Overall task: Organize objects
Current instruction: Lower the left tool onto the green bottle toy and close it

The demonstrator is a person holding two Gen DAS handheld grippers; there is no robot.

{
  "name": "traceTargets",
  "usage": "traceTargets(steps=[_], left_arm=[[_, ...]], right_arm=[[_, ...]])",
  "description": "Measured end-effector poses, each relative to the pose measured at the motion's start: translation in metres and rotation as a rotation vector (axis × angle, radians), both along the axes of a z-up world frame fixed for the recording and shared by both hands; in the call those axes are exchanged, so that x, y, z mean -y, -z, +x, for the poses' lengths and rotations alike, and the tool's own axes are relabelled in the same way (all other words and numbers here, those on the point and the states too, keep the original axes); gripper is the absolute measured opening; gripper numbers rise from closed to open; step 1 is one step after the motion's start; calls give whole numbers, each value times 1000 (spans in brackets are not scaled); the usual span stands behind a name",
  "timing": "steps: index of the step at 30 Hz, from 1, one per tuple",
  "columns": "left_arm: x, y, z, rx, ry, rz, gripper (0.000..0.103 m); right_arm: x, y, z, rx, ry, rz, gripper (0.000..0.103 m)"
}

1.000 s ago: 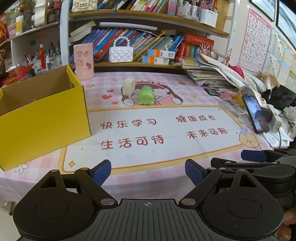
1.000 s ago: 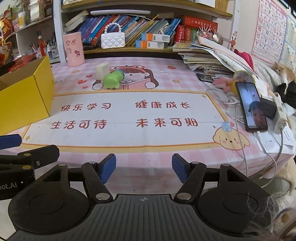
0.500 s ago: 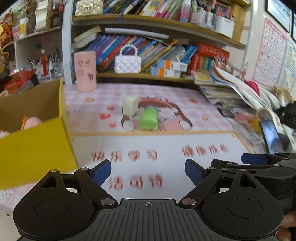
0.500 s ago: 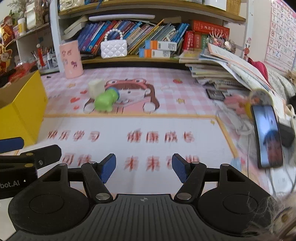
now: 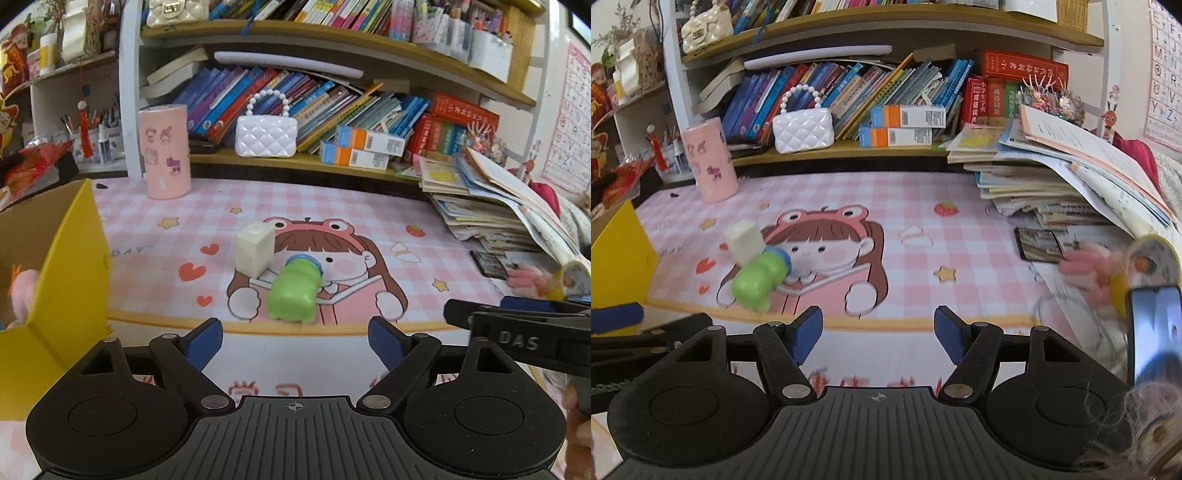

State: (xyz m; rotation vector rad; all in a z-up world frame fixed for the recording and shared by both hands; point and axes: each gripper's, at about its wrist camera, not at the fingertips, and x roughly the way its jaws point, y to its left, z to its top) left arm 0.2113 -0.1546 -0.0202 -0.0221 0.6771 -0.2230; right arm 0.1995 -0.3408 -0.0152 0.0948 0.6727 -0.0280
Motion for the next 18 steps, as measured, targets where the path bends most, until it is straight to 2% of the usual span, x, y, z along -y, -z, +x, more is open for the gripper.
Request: traceTargets(steps=[4,9,13,18], left_arm=[[7,5,24,-18,-14,-10,82],[19,17,52,-53,-30,3,78],[28,29,71,-83,-40,7,74],[36,45,95,-107,-70,78,58]], right_arm=[[11,-1,13,10,-13,-2,65],[23,1,28,-32,-28,41,65],[25,0,35,-30,-38,40,65],[30,-2,39,-39,-38,46,66]])
